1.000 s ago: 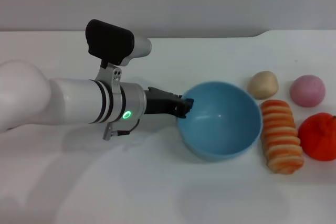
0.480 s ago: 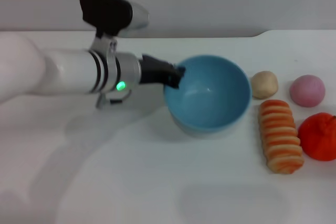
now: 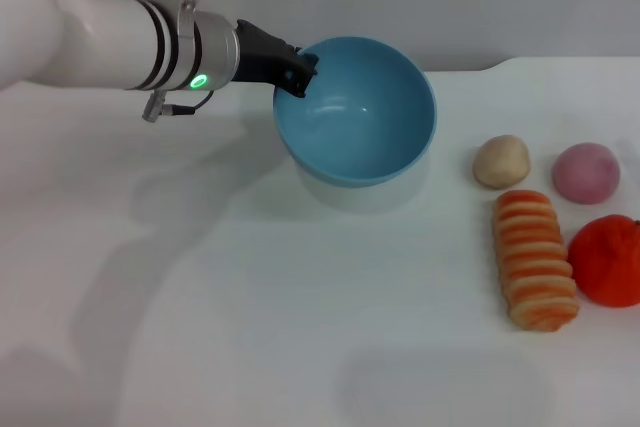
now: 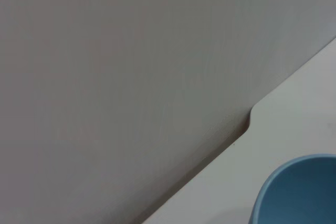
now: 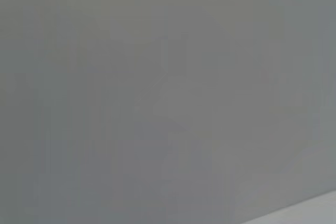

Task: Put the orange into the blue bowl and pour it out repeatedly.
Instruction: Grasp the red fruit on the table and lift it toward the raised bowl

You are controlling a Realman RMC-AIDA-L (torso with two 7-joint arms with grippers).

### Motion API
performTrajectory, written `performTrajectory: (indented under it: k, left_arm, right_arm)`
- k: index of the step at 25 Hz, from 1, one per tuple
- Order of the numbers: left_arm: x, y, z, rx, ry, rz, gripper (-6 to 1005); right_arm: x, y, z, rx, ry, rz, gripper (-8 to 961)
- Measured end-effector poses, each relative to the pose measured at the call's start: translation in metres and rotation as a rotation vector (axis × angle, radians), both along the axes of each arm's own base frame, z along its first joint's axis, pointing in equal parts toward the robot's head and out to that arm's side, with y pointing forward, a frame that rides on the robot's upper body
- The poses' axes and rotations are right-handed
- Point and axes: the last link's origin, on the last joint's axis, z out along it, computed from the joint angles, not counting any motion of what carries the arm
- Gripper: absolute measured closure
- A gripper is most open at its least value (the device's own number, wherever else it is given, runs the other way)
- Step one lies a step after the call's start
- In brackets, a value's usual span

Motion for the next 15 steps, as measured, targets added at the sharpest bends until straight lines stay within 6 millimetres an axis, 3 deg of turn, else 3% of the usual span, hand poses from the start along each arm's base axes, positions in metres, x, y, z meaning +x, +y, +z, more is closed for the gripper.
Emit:
performTrajectory:
  k: [5,9,15]
  left_arm:
    - [-0.002,0.003,0.0,-0.007,0.023,0.013,1000]
    - [-0.005,0.003,0.001,-0.003,0.027,0.026,1000]
    - [-0.005,0.005,0.0,0.01,0.02,0.03,1000]
  right_arm:
    - [-0.029,0.025,0.031,-0.196,-0.062,0.028,335]
    - [-0.06,0.035,0.056,-0.377,-0.161,0.01,335]
    - [-0.092,0.028,0.062,-0.669,-0.209,-0.053,335]
